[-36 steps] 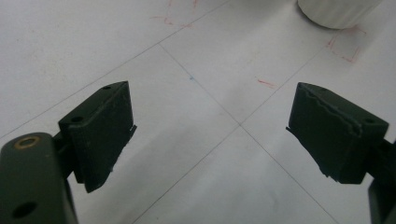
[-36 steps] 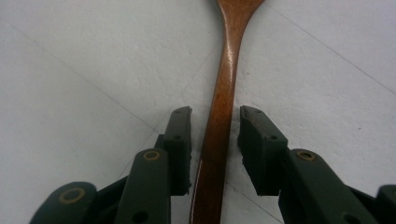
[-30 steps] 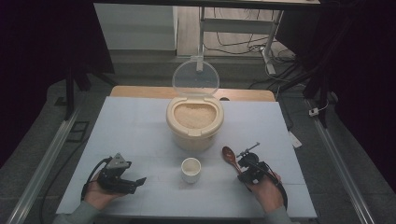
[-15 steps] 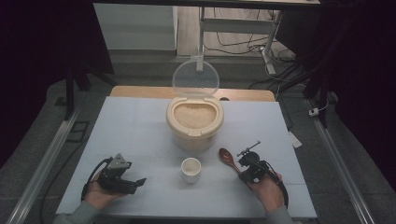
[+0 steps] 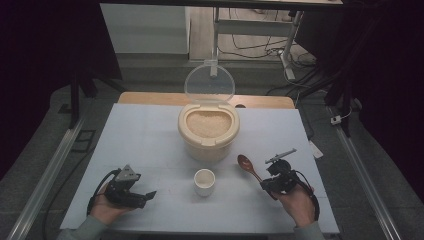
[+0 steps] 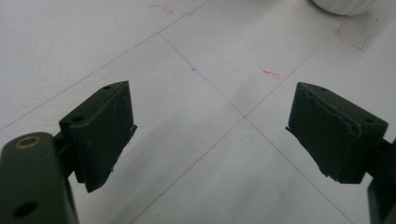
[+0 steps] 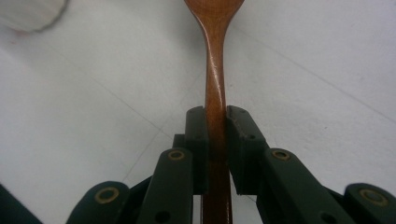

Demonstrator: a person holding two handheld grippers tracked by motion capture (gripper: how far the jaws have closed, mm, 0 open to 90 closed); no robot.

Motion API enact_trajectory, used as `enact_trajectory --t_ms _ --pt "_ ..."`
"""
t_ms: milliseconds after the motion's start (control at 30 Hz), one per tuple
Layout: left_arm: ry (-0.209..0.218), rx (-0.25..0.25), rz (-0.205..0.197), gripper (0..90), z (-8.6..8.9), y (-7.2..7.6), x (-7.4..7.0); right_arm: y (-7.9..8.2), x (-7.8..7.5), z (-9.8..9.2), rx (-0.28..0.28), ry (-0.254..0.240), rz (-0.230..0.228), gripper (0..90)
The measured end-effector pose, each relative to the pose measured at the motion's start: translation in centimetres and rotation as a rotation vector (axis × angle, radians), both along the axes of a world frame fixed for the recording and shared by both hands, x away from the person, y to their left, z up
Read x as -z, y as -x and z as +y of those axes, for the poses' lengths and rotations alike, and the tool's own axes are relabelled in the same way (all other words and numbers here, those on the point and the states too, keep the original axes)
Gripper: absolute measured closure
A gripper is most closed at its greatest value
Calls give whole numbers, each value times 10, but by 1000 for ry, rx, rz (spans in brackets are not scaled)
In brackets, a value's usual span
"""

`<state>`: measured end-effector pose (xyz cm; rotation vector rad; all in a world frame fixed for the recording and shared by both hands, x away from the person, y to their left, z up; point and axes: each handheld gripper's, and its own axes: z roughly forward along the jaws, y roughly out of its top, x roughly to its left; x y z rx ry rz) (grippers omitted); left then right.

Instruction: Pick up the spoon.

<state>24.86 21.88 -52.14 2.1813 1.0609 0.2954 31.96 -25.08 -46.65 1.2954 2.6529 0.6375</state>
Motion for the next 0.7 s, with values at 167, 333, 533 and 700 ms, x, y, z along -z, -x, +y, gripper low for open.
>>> enact_trajectory --t_ms 167,333,533,700 --pt "-1 -1 2 146 0 0 0 4 -14 -7 -25 -62 -32 789" --pt "-3 -1 3 146 1 -1 1 8 -24 -12 -59 -120 -55 789" --pt "-4 -2 4 146 1 -1 1 12 -34 -14 -85 -156 -83 789" --pt "-5 -4 5 146 1 -1 1 15 -39 -13 -118 -176 -104 789"
